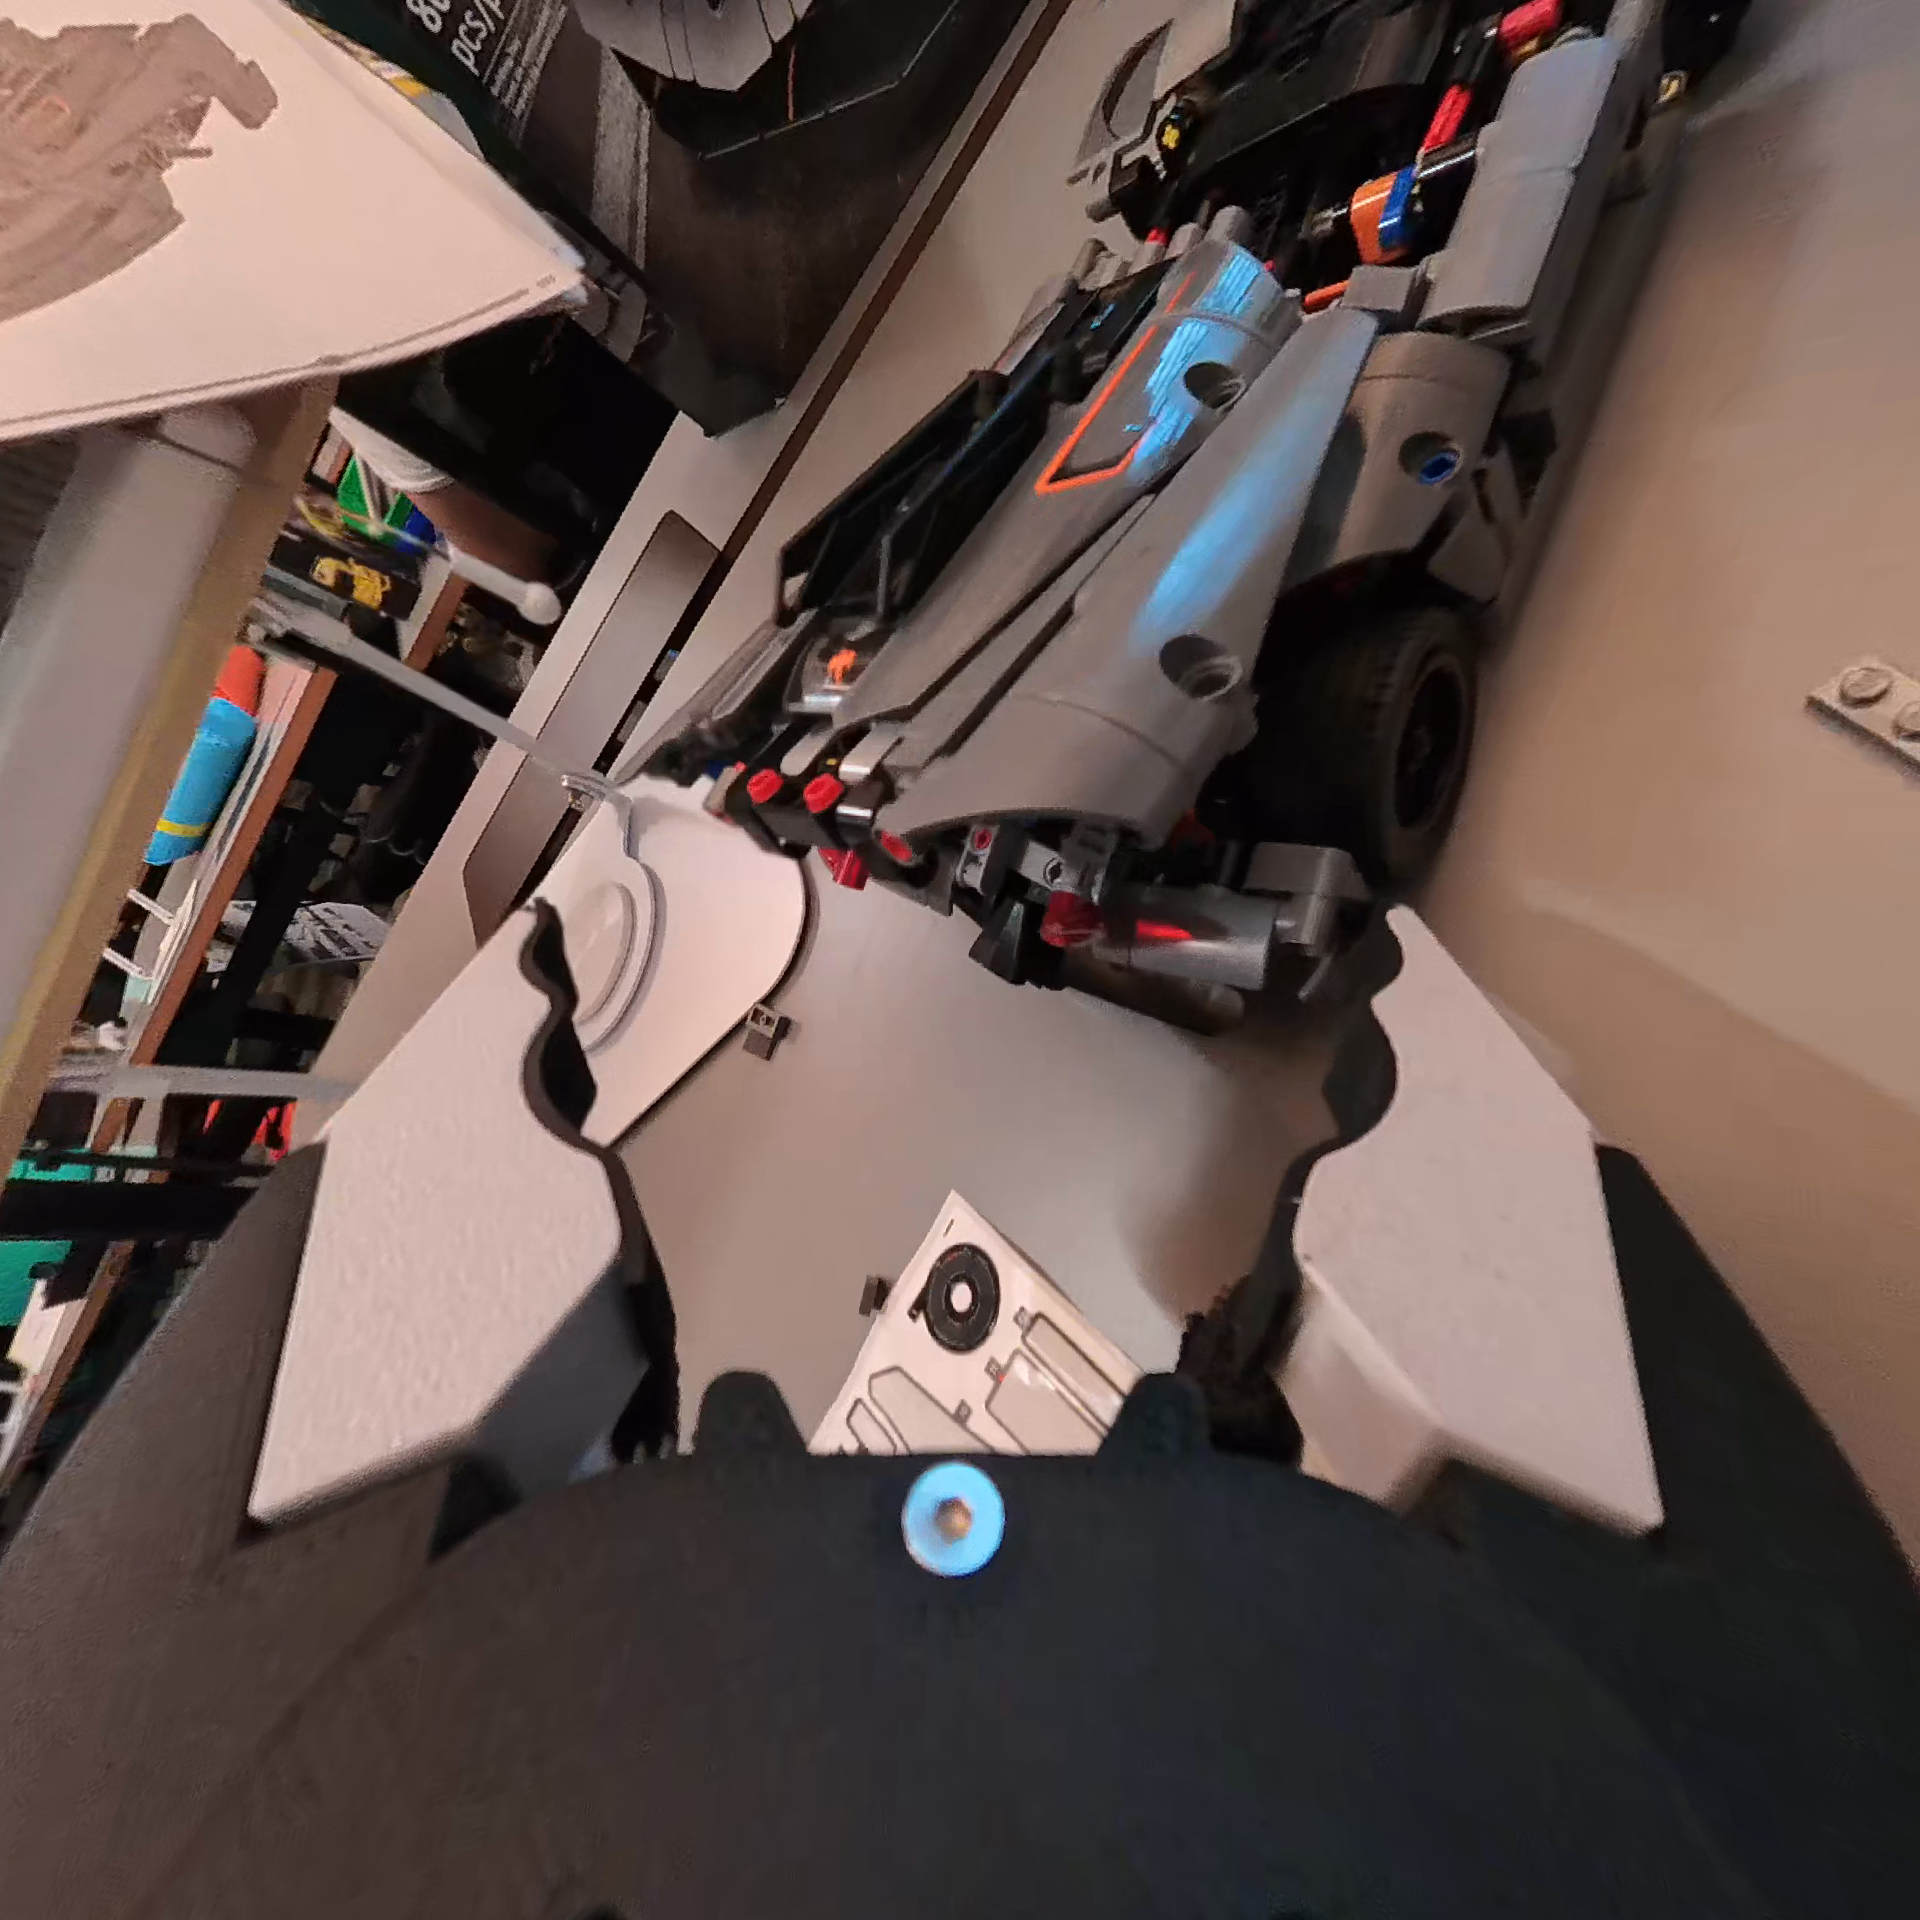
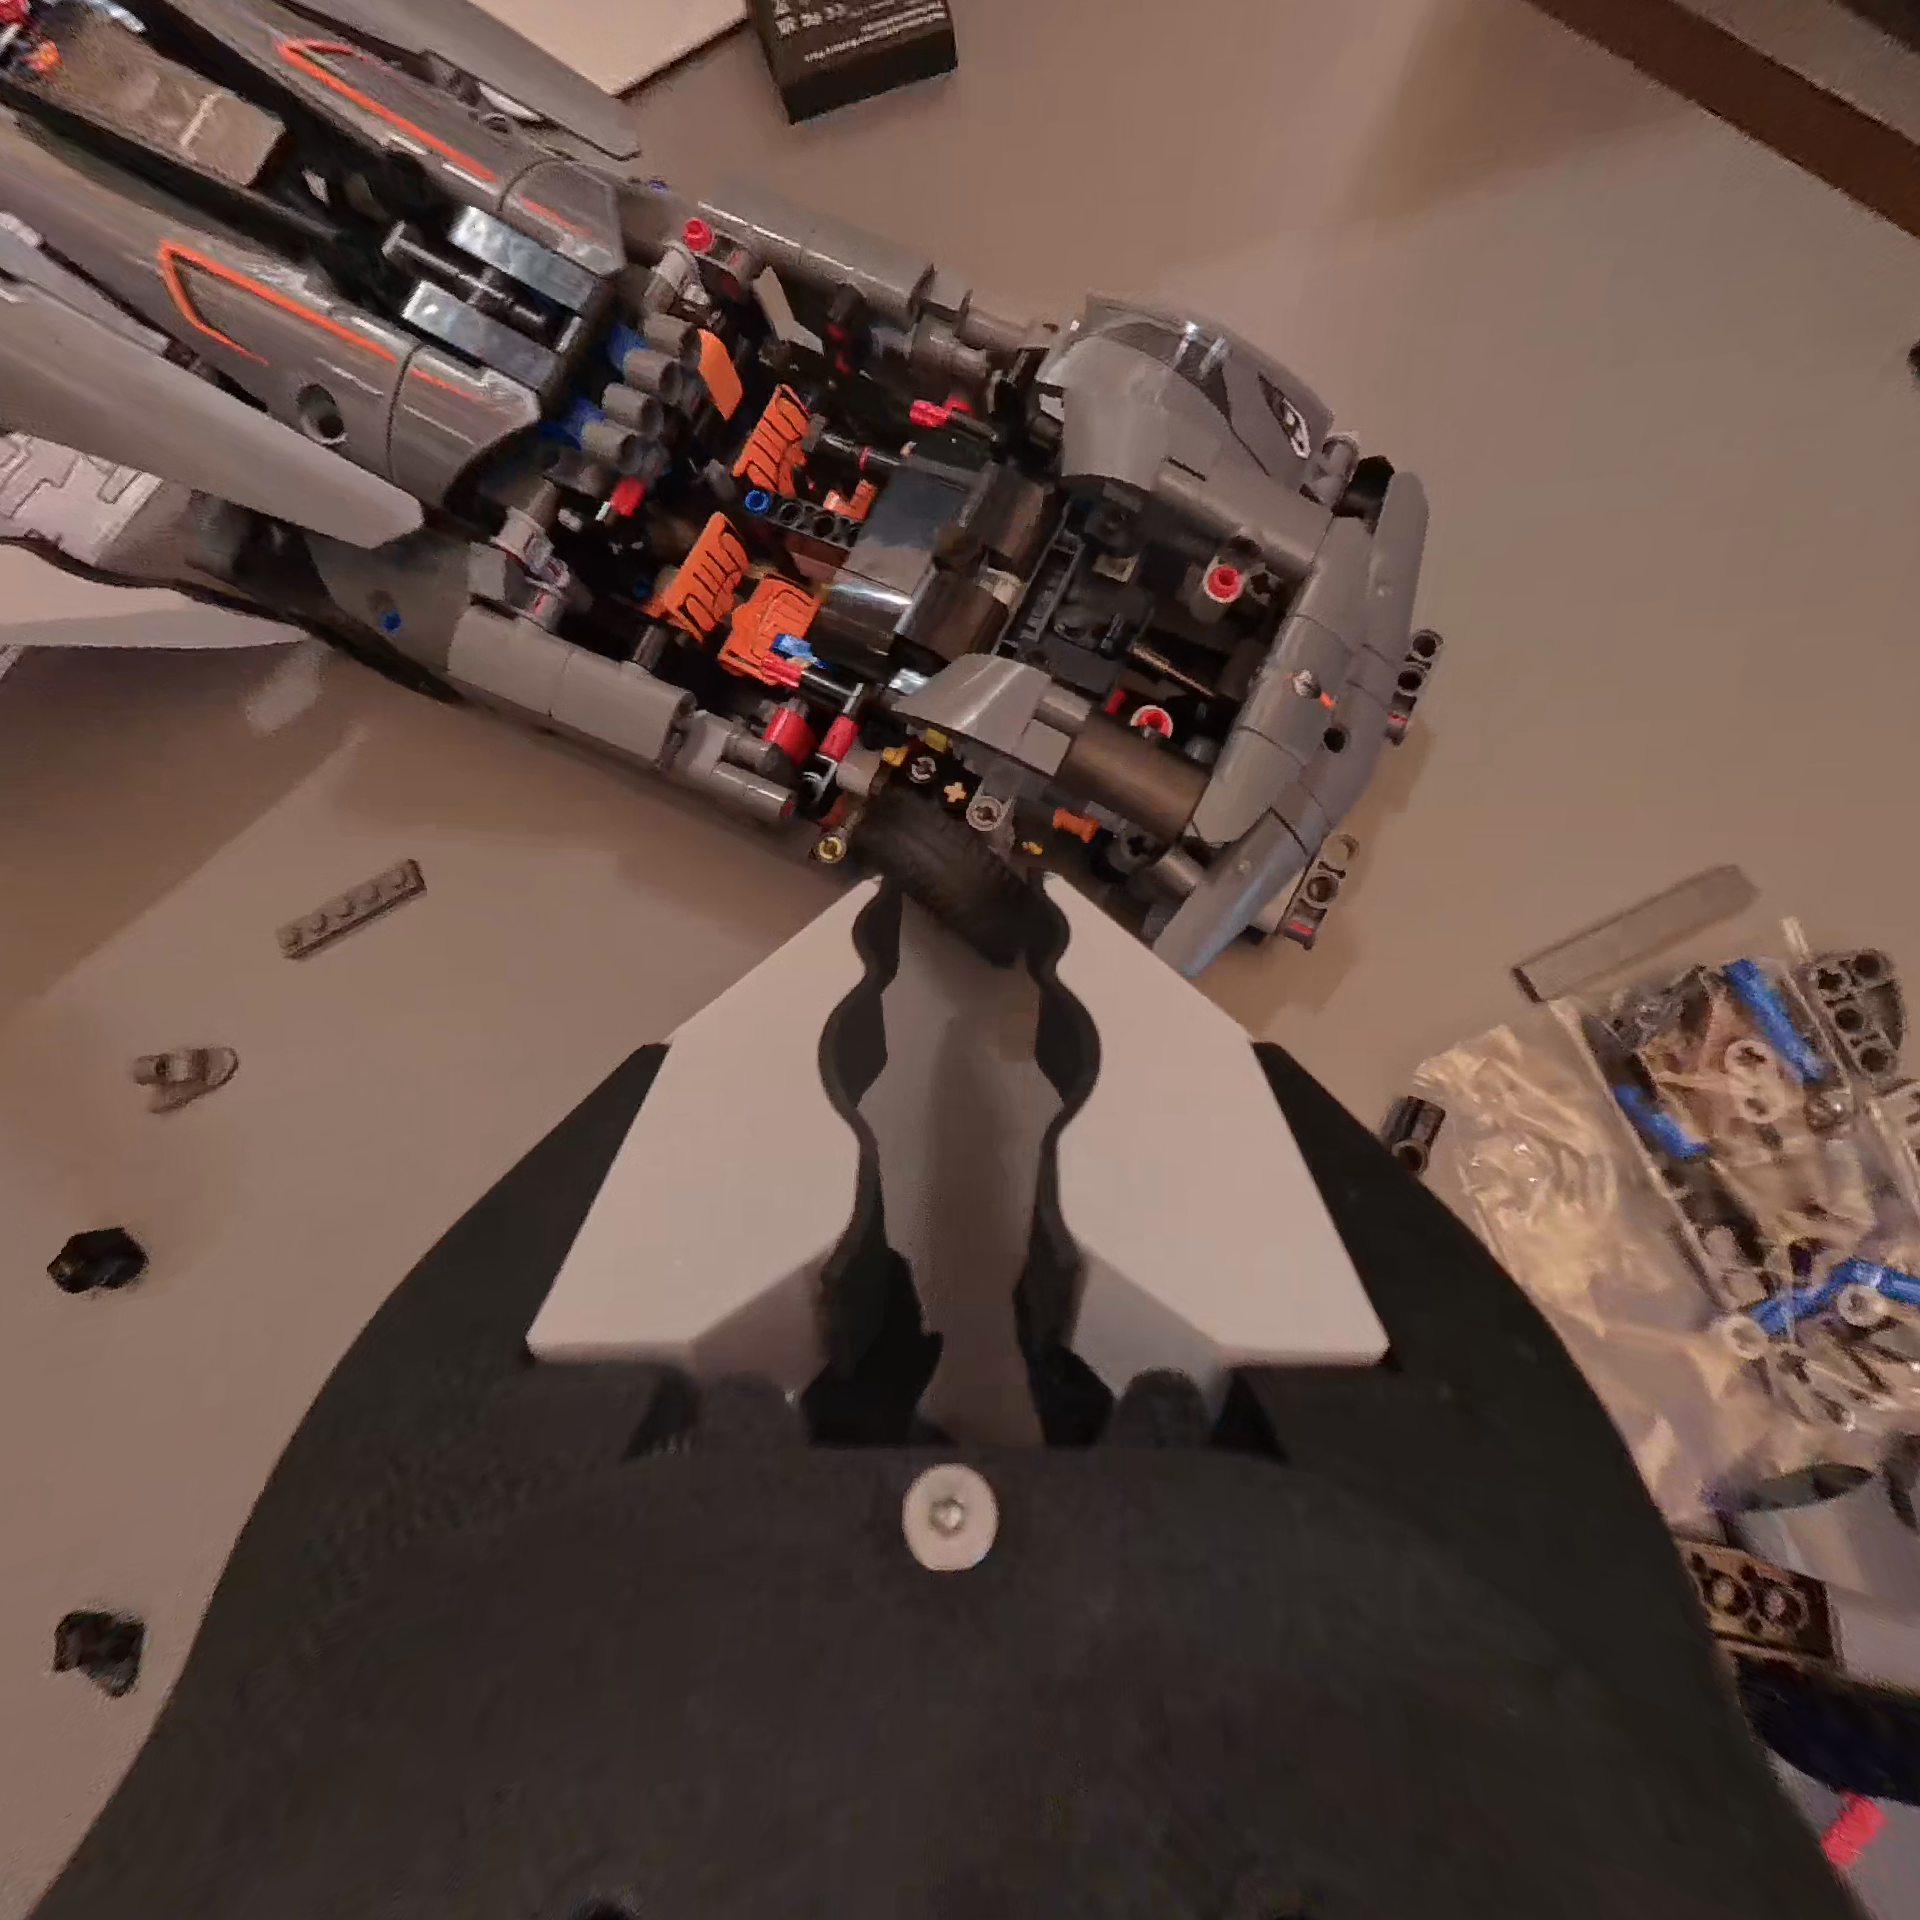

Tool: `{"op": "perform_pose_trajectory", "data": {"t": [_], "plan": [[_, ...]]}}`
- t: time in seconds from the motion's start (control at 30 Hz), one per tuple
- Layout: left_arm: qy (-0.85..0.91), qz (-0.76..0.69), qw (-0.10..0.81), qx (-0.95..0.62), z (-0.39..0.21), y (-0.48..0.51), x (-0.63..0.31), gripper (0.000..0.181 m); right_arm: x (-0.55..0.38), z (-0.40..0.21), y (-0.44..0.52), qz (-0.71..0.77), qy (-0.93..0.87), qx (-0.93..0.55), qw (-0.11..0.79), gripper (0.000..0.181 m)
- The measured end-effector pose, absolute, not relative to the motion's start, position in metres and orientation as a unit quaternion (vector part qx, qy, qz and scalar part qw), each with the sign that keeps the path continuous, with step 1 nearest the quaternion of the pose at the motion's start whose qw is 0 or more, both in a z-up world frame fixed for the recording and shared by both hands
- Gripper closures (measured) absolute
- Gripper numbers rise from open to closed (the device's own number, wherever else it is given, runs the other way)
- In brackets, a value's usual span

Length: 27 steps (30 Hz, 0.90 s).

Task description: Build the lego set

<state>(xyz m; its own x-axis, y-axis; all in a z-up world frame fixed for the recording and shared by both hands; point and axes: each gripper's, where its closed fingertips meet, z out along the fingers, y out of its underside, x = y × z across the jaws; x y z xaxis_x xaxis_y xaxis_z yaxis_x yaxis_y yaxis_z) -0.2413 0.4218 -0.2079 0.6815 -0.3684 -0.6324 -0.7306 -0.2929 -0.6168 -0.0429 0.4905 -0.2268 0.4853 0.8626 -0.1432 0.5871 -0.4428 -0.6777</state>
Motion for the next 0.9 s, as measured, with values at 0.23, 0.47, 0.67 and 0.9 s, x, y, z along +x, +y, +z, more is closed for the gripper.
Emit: {"op": "perform_pose_trajectory", "data": {"t": [0.23, 0.47, 0.67, 0.9], "plan": [[0.357, 0.201, 0.488, -0.77, -0.203, 0.408, -0.24, 0.048, -0.04, -0.214, 0.493, 0.241, -0.466, -0.797, 0.3, 0.142], [0.379, 0.189, 0.508, -0.75, -0.183, 0.404, -0.208, 0.049, -0.035, -0.217, 0.518, 0.225, -0.511, -0.765, 0.32, 0.095], [0.392, 0.196, 0.493, -0.751, -0.194, 0.424, -0.192, 0.048, -0.044, -0.234, 0.525, 0.222, -0.562, -0.733, 0.311, 0.084], [0.371, 0.208, 0.468, -0.774, -0.207, 0.438, -0.206, 0.049, -0.048, -0.245, 0.527, 0.2, -0.572, -0.738, 0.298, 0.087]]}}
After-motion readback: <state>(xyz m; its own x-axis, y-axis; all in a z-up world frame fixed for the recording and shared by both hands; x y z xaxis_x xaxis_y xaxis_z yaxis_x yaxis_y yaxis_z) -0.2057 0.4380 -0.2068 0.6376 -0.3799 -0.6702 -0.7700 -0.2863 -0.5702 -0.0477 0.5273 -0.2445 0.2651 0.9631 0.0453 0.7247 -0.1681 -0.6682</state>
